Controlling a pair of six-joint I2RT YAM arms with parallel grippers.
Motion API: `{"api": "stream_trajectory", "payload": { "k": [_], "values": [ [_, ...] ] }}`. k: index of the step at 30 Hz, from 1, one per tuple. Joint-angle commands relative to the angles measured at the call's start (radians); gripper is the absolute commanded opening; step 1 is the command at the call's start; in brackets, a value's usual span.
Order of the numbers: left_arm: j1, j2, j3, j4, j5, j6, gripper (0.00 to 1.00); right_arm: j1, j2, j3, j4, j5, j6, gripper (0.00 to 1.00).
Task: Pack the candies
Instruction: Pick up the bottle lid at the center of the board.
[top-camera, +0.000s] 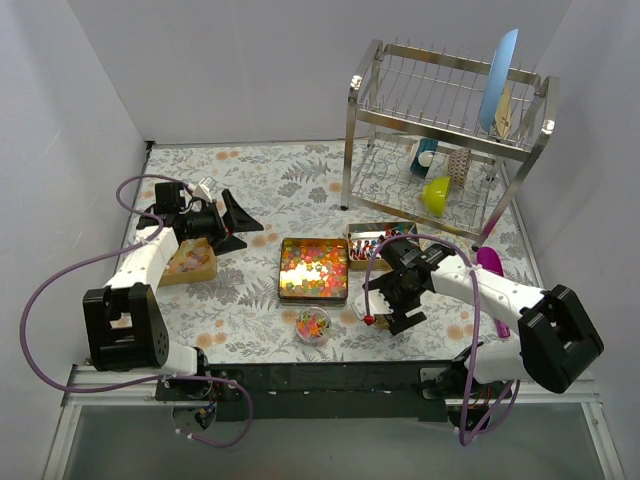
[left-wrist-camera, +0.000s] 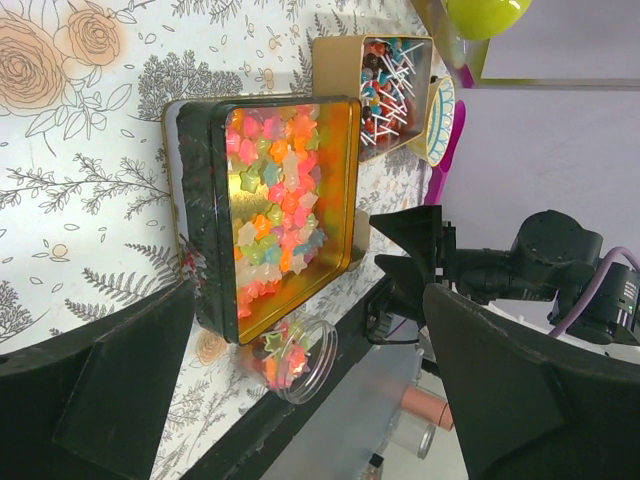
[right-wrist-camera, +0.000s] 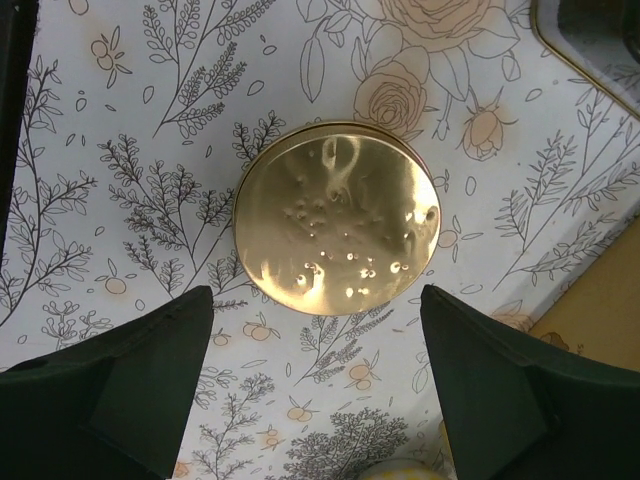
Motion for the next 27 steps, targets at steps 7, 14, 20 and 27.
{"api": "stream_trajectory", "payload": {
  "k": [7,14,20,27],
  "values": [
    [0.020,-0.046,-0.022,0.006,-0.026,0.019,0.98,0.028,0.065,-0.015,0.098,-0.002,-0.059,0.90],
    [0.035,-0.055,-0.034,0.003,-0.023,0.017,0.98,0.047,0.136,0.014,0.066,0.004,-0.071,0.88],
    [0.041,-0.079,-0.059,-0.003,-0.039,0.023,0.98,0.061,0.142,0.011,0.085,0.001,-0.034,0.78],
    [0.040,-0.089,-0.100,-0.005,-0.030,0.023,0.98,0.067,0.114,0.034,0.061,0.005,0.059,0.74]
  ]
}}
